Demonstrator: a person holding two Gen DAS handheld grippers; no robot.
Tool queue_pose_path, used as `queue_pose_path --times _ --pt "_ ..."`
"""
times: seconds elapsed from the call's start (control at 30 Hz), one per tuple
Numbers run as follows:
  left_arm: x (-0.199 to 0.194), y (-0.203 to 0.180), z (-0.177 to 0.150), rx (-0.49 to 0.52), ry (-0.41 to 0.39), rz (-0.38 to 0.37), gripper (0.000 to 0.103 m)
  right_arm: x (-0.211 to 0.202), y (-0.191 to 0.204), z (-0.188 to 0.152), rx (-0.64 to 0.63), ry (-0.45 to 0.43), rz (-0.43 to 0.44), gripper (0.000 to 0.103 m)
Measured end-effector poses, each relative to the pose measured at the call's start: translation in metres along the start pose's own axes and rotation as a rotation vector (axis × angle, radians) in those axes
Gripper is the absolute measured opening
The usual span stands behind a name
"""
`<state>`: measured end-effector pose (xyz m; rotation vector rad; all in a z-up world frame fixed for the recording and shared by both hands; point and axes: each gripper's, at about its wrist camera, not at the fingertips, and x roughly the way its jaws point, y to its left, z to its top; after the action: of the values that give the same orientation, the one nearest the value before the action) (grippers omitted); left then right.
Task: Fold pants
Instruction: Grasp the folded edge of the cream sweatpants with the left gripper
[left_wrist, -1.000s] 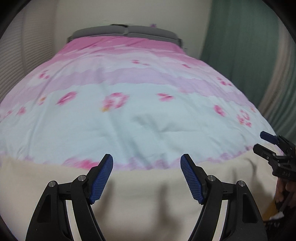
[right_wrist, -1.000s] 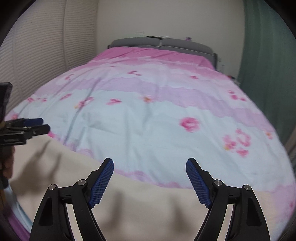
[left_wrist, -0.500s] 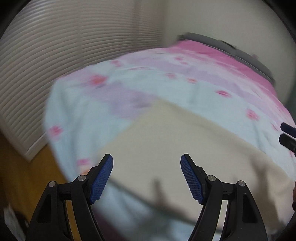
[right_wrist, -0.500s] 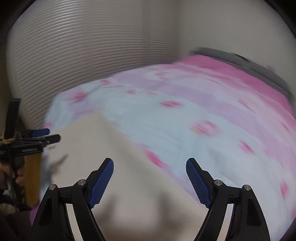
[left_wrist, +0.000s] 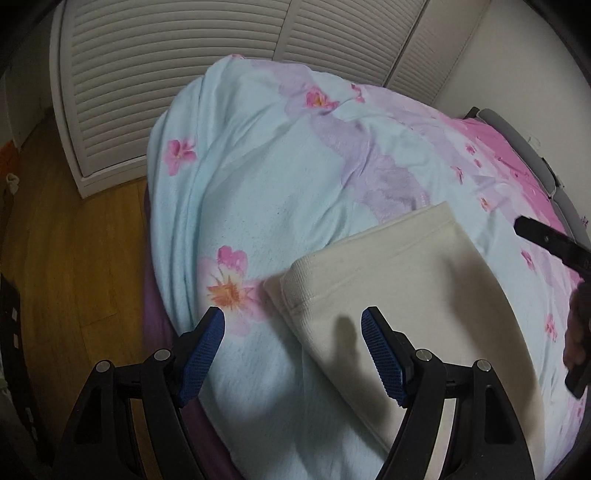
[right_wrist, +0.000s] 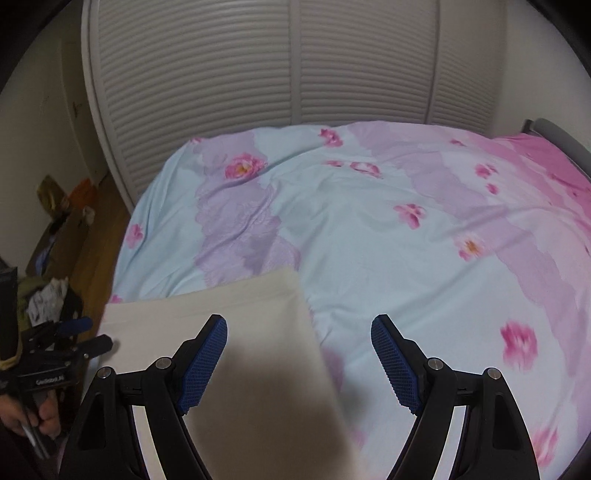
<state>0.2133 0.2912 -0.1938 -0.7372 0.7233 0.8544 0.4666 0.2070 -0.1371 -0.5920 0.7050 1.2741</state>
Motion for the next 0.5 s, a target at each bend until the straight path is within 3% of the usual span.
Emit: queue_pose_path --times 0.23,0.37,0.5 --pt "0.015 -0.003 0.003 -0.002 0.009 -0.048 0.079 0.040 -0.002 0.021 -0.079 0.091 0.097 0.072" --pt "0.030 0.005 0.003 -0.058 0.075 -0.083 0.087 0.062 0.003 0.024 -0.102 0.135 0.119 0.069" --pt "0.036 0.013 0.003 -0.078 0.032 -0.113 0.091 0.076 0.005 0.023 -0.119 0.155 0.124 0.068"
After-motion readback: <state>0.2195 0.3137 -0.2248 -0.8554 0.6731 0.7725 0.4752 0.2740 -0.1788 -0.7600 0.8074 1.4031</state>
